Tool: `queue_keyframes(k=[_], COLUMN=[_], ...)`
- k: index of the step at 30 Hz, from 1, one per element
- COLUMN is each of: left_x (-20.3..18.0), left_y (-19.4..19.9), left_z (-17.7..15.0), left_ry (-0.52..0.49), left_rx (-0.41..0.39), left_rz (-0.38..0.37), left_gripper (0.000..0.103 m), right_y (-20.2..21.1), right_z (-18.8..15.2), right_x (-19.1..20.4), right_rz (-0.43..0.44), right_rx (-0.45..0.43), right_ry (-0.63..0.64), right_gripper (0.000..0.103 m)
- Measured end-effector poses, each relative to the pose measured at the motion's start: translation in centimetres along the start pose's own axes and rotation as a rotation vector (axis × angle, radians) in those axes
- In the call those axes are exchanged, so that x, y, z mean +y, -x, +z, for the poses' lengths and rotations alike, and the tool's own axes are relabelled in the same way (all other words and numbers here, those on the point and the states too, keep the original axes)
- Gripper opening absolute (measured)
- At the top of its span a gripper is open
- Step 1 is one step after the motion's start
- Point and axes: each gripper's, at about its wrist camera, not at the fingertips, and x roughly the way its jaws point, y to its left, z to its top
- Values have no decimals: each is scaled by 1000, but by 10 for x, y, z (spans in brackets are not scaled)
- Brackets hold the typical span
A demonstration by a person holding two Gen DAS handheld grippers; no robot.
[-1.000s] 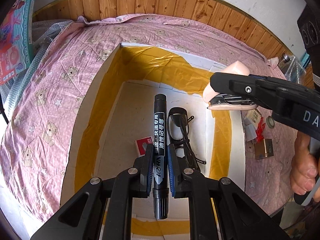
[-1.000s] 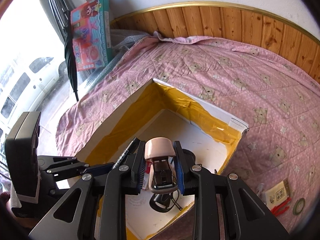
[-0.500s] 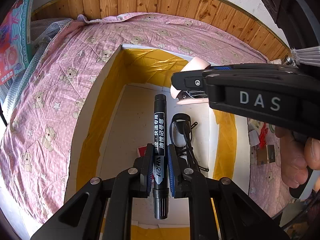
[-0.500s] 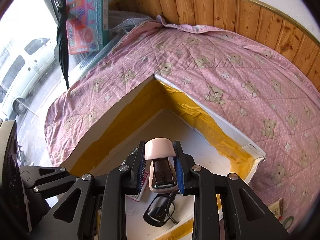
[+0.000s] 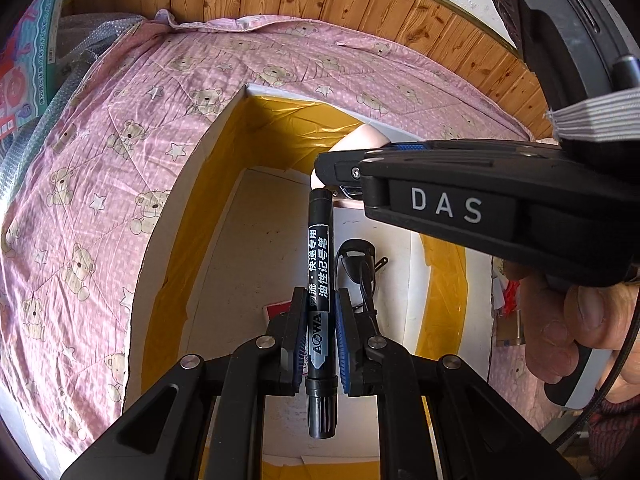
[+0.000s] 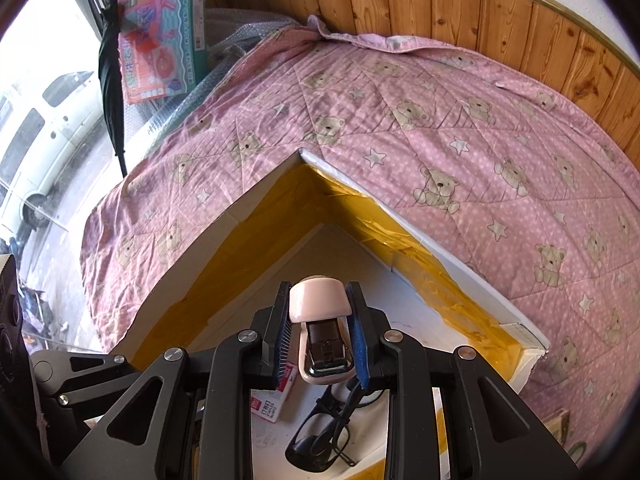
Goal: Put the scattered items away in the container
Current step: 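Open the left tool to drop the black marker while the right tool releases the pink stapler, then withdraw both open tools from the box toward the remaining items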
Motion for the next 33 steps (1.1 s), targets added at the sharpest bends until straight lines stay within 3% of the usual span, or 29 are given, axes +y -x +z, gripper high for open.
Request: queue_keyframes(k=[5,8,16,33], left_x=[11,22,30,-26], left_y=[-13,-19,1,65], left_z=[12,16,2,-45], left_ry=[40,76,92,2], left_rx=[11,18,-12,-112], left_rz=[32,60,51,60], left_gripper=[15,23,25,26], right_y=[-3,5,44,103], right_z=[1,-2,-34,-124], right_x=[-10,-17,-22,6], right_rz=[13,14,104,210], right_rx=[-7,-29,-97,-182], right_ry=[-46,-77,-148,-188], right_gripper=[31,33,34,34])
